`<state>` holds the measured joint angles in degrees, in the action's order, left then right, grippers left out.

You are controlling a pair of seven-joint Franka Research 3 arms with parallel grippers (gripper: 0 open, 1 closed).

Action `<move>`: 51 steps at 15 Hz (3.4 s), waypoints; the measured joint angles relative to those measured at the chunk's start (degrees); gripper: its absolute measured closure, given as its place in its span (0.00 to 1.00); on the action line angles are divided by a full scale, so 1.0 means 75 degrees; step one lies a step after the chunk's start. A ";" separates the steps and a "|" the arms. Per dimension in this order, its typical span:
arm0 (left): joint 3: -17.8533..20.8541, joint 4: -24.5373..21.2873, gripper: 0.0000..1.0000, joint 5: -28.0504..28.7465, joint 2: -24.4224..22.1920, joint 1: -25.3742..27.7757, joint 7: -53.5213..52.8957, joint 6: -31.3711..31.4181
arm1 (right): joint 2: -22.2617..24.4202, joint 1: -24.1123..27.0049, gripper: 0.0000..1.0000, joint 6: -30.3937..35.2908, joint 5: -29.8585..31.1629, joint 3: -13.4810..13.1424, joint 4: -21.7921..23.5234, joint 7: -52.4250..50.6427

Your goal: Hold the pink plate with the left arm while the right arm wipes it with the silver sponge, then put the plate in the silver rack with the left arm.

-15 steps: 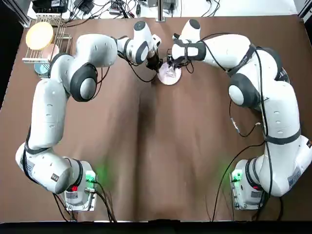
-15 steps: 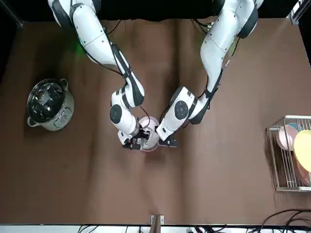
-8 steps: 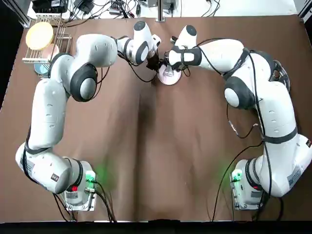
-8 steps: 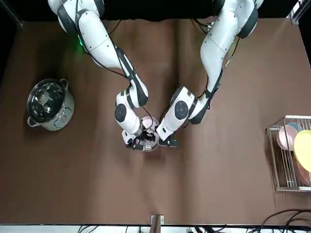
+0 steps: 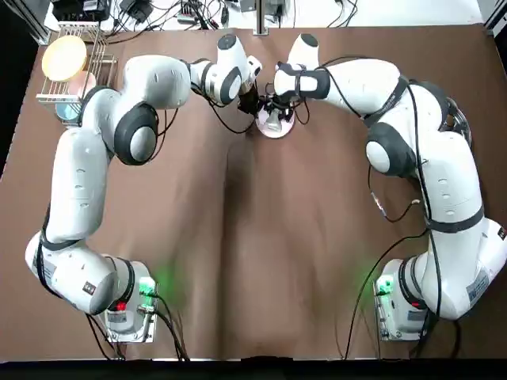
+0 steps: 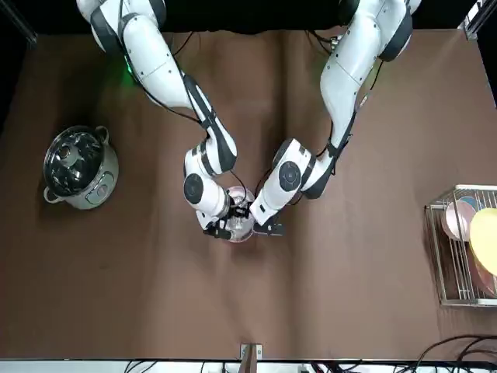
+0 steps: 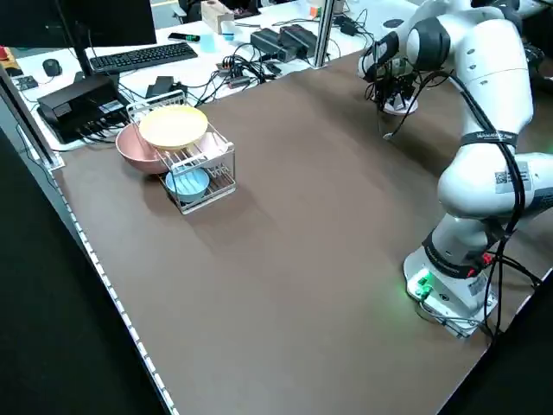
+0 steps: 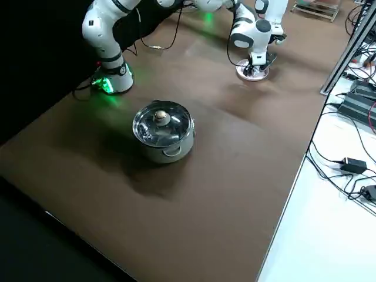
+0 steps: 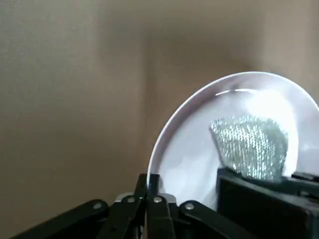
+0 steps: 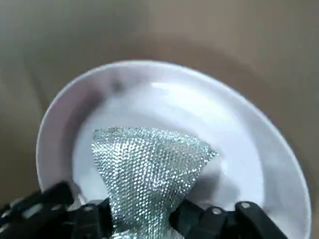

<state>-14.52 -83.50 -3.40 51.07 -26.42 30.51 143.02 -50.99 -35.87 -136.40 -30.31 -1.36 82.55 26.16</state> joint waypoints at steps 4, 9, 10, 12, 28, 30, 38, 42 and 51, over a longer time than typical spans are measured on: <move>0.0000 0.0000 0.98 0.0000 0.0000 0.0000 0.0000 0.0000 | 0.0035 0.0179 0.69 0.0910 -0.0180 -0.0001 -0.0312 0.0023; 0.0000 0.0000 0.98 0.0000 0.0000 0.0000 0.0000 0.0000 | 0.0124 0.0485 0.71 0.1337 -0.0186 -0.0003 -0.0370 0.0024; 0.0000 0.0000 0.98 0.0000 0.0000 0.0000 0.0000 0.0000 | 0.0194 0.0567 0.71 0.1666 -0.0186 -0.0003 -0.0401 0.0024; 0.0000 0.0000 0.98 0.0000 0.0000 0.0000 0.0000 0.0000 | 0.0405 0.0739 0.71 0.2415 -0.0190 -0.0008 -0.0474 0.0030; 0.0042 0.0002 0.51 0.0000 0.0001 0.0004 0.0000 0.0000 | 0.1028 0.4075 0.71 0.6314 0.1446 -0.0547 -0.0982 -0.1830; 0.0049 0.0023 0.34 0.0000 0.0000 0.0011 0.0037 0.0011 | 0.0993 0.4268 0.71 0.6308 0.1819 -0.0547 -0.0927 -0.2175; 0.0062 0.0076 0.31 0.0000 -0.0040 -0.0032 0.0380 0.0030 | 0.0491 0.4327 0.71 0.5678 0.2264 -0.0536 -0.0619 -0.2927; 0.0067 0.0076 0.36 0.0000 -0.0040 -0.0016 0.0386 0.0030 | 0.0387 0.4327 0.71 0.5684 0.2279 -0.0536 -0.0579 -0.2928; 0.0064 0.0072 0.98 0.0001 -0.0045 -0.0023 0.0386 0.0030 | 0.0320 0.4349 0.66 0.5664 0.2656 -0.0539 -0.0380 -0.3180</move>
<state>-14.04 -82.96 -3.39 50.73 -26.59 33.41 143.24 -48.59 -3.25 -93.92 -10.39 -5.40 79.70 2.31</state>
